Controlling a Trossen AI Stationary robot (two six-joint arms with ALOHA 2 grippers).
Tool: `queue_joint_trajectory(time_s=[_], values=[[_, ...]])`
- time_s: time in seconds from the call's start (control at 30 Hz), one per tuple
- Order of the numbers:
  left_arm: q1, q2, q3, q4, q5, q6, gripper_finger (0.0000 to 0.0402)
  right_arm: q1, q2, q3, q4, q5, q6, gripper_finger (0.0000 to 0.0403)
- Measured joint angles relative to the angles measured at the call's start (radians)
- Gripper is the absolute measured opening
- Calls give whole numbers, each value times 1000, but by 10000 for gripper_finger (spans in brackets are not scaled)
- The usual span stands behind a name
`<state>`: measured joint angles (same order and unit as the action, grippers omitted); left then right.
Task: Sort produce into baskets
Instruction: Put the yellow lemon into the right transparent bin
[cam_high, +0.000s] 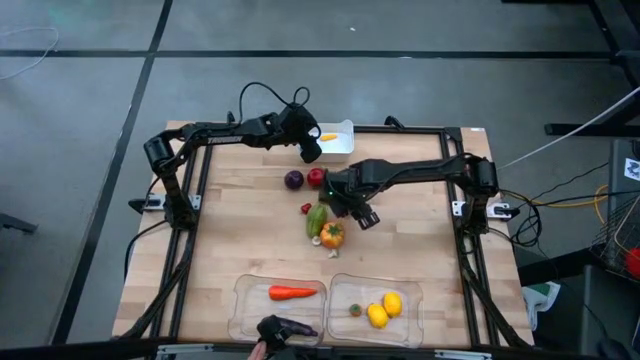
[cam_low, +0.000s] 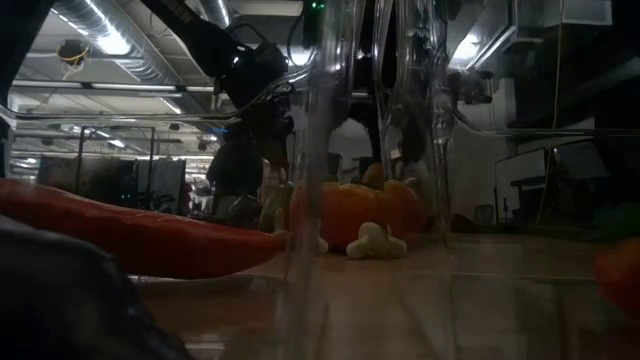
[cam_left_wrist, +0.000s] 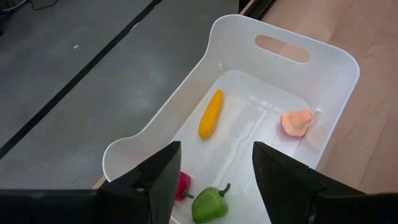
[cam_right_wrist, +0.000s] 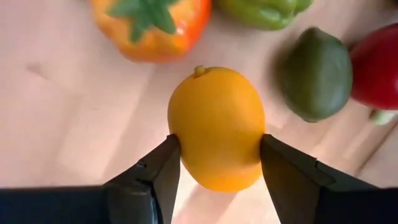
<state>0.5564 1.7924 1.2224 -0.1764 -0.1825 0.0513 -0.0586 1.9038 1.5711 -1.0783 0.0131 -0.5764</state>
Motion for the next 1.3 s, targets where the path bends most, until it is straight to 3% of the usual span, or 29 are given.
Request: queue_joint_trajectory(time_s=[0.37, 0.47, 0.6, 1.03, 1.3], values=[[0, 0, 0, 0, 0, 0, 196, 1, -2, 119, -133, -360, 197, 201], [0, 0, 0, 0, 0, -2, 196, 16, -3, 125, -136, -489, 262, 201], [0, 0, 0, 0, 0, -2, 196, 67, -3, 125, -141, -583, 324, 201], [0, 0, 0, 0, 0, -3, 196, 311, -3, 126, -214, -600, 535, 201], [0, 0, 0, 0, 0, -4, 196, 451, -3, 126, -192, -503, 563, 202]])
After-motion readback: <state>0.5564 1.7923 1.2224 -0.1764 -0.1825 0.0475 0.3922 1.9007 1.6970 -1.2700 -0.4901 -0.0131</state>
